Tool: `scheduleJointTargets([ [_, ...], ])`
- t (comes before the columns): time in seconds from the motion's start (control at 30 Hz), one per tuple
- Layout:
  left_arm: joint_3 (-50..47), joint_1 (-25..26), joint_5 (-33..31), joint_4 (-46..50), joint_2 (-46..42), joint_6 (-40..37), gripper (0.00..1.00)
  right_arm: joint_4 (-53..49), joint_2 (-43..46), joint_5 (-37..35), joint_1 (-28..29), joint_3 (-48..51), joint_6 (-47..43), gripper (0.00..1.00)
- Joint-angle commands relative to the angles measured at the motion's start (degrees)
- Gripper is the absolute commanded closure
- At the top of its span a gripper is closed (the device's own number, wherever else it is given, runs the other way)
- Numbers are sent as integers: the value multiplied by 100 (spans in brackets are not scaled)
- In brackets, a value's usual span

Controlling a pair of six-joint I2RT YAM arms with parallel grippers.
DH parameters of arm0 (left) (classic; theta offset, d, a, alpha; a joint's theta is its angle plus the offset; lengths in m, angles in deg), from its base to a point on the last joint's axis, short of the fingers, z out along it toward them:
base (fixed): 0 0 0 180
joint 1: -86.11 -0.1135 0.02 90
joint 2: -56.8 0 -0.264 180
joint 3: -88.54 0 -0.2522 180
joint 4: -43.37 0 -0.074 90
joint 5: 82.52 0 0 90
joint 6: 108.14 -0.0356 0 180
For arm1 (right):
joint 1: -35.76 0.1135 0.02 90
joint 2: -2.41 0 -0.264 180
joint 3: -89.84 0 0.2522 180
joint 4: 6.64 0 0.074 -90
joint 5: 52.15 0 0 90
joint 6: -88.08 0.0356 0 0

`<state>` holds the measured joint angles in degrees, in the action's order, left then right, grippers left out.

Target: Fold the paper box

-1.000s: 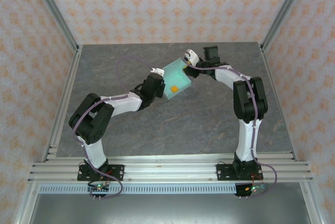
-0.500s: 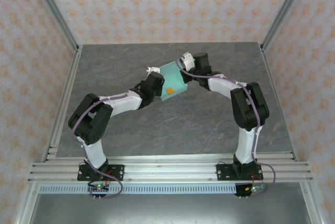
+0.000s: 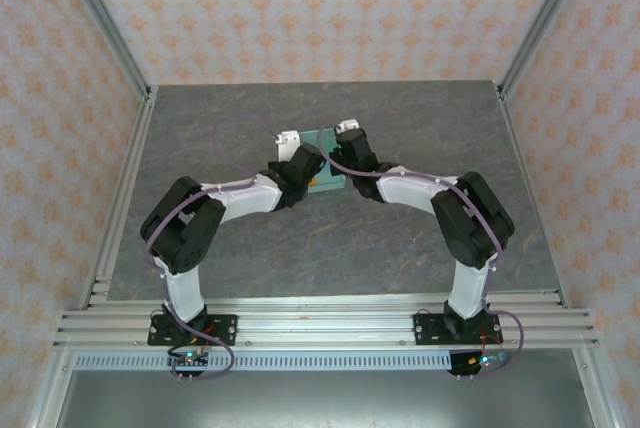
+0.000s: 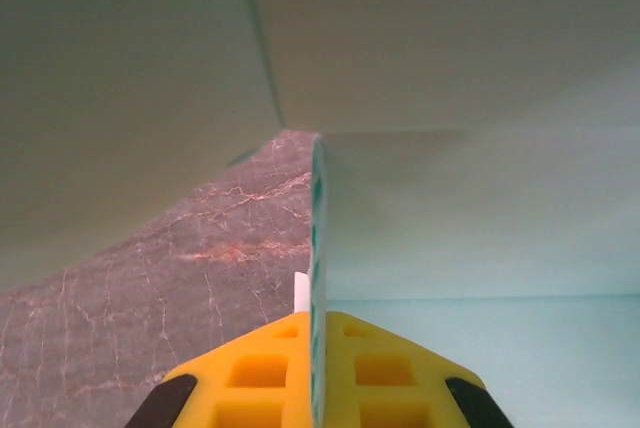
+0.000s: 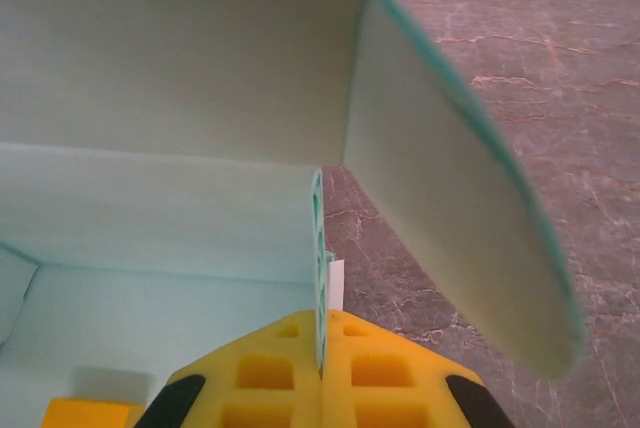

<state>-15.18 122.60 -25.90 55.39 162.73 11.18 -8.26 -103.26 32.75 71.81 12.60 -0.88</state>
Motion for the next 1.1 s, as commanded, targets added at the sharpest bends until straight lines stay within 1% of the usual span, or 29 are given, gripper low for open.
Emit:
scheduleJointTargets([
  [0.0,-229,237,-938,-306,68,533,100,311,143,-488,169,290,394,100],
  [0.17,-592,434,-1373,-612,158,678,100,934,65,-492,227,776,459,100],
  [0.3,-806,620,-1694,-871,310,777,100,1418,47,-431,236,1179,302,100],
  [0.6,-1048,948,-2256,-1261,816,803,100,1671,68,-293,240,1678,27,100],
  [0.87,-1416,987,-2340,-1741,1085,669,100,1745,165,-293,186,2033,-142,100],
  [1.07,-1679,995,-2449,-2223,1146,415,100,2109,62,-158,165,2327,-65,100],
])
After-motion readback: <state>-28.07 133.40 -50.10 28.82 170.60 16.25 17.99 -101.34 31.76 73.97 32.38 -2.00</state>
